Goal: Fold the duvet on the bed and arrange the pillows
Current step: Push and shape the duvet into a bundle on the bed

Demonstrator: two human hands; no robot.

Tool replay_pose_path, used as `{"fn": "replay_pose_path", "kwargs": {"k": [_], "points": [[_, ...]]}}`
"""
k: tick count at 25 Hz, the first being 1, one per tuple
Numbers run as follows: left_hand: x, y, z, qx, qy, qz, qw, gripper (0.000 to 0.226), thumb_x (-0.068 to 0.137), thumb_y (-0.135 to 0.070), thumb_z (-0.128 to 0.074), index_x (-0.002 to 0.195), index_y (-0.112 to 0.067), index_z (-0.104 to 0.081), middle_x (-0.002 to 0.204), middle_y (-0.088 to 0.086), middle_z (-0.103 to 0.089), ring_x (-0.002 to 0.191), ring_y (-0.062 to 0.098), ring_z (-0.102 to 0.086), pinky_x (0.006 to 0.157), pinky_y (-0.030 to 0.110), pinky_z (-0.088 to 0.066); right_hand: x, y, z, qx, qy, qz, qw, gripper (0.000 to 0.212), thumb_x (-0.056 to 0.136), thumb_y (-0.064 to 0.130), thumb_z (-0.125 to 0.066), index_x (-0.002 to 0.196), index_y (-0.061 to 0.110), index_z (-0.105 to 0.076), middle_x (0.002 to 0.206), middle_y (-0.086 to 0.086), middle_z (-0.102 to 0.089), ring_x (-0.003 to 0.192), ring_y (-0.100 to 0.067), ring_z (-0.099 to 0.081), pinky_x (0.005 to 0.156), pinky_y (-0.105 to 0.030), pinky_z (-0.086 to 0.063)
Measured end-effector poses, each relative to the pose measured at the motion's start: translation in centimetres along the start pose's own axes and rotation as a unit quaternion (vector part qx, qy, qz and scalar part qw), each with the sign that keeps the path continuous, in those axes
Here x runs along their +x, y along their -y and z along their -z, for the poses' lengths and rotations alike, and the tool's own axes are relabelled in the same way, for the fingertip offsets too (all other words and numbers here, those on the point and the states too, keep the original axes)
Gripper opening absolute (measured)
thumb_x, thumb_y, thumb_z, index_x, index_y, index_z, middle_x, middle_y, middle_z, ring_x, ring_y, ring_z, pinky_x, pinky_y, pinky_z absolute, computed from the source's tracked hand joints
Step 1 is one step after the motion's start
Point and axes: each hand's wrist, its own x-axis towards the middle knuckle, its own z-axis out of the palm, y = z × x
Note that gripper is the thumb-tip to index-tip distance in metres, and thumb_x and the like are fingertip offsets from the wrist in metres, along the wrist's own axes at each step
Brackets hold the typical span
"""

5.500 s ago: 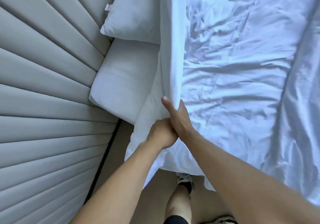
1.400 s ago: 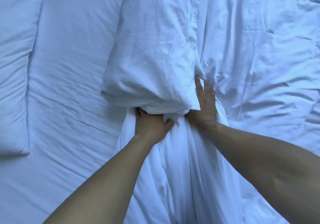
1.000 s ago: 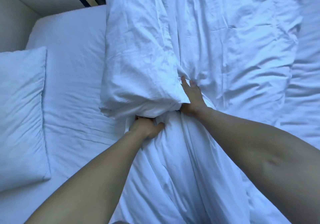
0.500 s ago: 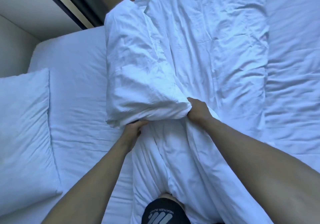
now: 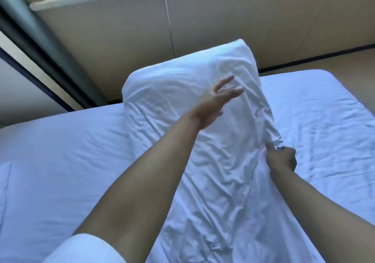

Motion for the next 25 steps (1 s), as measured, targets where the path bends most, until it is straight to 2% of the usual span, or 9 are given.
{"fn": "replay_pose_path", "kwargs": {"k": [2,3,5,7,10,13,17,20,25], "points": [[3.0,3.2,-0.3,0.189,-0.049,0.045,0.980,0.061,0.083,-0.037,-0.073,0.140,-0.020,-0.058,0.142,0.005,-0.059,0.132,0.018,-0.055,0.107,0.035,-0.043,2.3,1.2,-1.5,-0.023,0.018,0.021,0.999,0.059,0.094,0.043,-0.065,0.133,0.003,-0.048,0.131,-0.023,-0.061,0.123,-0.039,-0.057,0.100,-0.042,-0.045],[3.4,5.7,0.4,0.293,-0.114,0.060,0.947,0.058,0.088,-0.036,-0.070,0.141,-0.017,-0.056,0.144,0.006,-0.057,0.134,0.021,-0.053,0.109,0.034,-0.040,2.7,2.1,-2.6,-0.044,0.045,0.062,0.996,0.058,0.095,0.041,-0.063,0.137,0.005,-0.046,0.136,-0.021,-0.058,0.126,-0.037,-0.054,0.102,-0.041,-0.042],[2.6,12.6,4.8,0.497,-0.171,0.095,0.846,0.060,0.096,-0.041,-0.060,0.148,-0.018,-0.044,0.156,0.008,-0.042,0.147,0.027,-0.036,0.120,0.040,-0.026,3.5,3.4,-5.3,-0.078,0.087,0.133,0.984,0.060,0.097,0.042,-0.060,0.142,0.007,-0.044,0.143,-0.019,-0.050,0.132,-0.035,-0.048,0.106,-0.041,-0.038],[2.3,17.2,10.5,0.628,-0.159,0.171,0.742,0.077,0.097,-0.061,-0.045,0.160,-0.024,-0.021,0.170,0.011,-0.010,0.158,0.028,-0.002,0.125,0.053,-0.002,5.4,4.6,-8.2,-0.136,0.097,0.176,0.970,0.070,0.098,0.051,-0.054,0.150,0.007,-0.036,0.153,-0.018,-0.039,0.142,-0.035,-0.037,0.115,-0.044,-0.031],[5.4,21.0,17.9,0.702,-0.187,0.199,0.658,0.089,0.090,-0.083,-0.021,0.159,-0.040,0.013,0.169,0.007,0.025,0.155,0.031,0.023,0.119,0.063,0.015,10.1,6.3,-13.7,-0.257,0.099,0.205,0.939,0.090,0.094,0.070,-0.040,0.160,0.015,-0.015,0.169,-0.011,-0.012,0.155,-0.034,-0.009,0.123,-0.054,-0.012],[8.7,27.0,20.5,0.715,-0.194,0.141,0.657,0.086,0.089,-0.084,-0.012,0.162,-0.041,0.003,0.170,0.010,0.018,0.157,0.037,0.014,0.120,0.067,0.006,14.0,3.8,-20.9,-0.328,0.075,0.214,0.917,0.100,0.089,0.081,-0.030,0.163,0.019,-0.004,0.171,-0.011,-0.004,0.156,-0.038,-0.003,0.124,-0.058,-0.006],[12.0,36.8,22.1,0.713,-0.250,0.001,0.655,0.077,0.094,-0.062,-0.033,0.160,-0.022,-0.033,0.167,0.025,-0.017,0.155,0.047,-0.010,0.123,0.065,-0.006,17.5,-3.5,-29.7,-0.321,-0.103,0.335,0.880,0.091,0.091,0.062,-0.037,0.155,-0.003,-0.028,0.159,-0.030,-0.032,0.150,-0.046,-0.025,0.122,-0.059,-0.018],[13.5,36.4,22.8,0.704,-0.258,-0.006,0.661,0.077,0.093,-0.059,-0.039,0.160,-0.021,-0.034,0.166,0.026,-0.018,0.154,0.048,-0.010,0.124,0.062,-0.002,19.1,-2.5,-30.2,-0.320,-0.097,0.338,0.880,0.089,0.092,0.061,-0.041,0.155,0.000,-0.028,0.160,-0.027,-0.030,0.152,-0.039,-0.024,0.124,-0.055,-0.016],[12.6,35.9,22.0,0.684,-0.242,0.009,0.688,0.077,0.090,-0.057,-0.044,0.158,-0.020,-0.037,0.166,0.025,-0.022,0.154,0.047,-0.012,0.121,0.067,-0.011,17.0,-1.1,-28.4,-0.295,-0.079,0.334,0.892,0.093,0.090,0.064,-0.044,0.157,0.003,-0.024,0.161,-0.025,-0.025,0.153,-0.038,-0.019,0.121,-0.060,-0.019]]}}
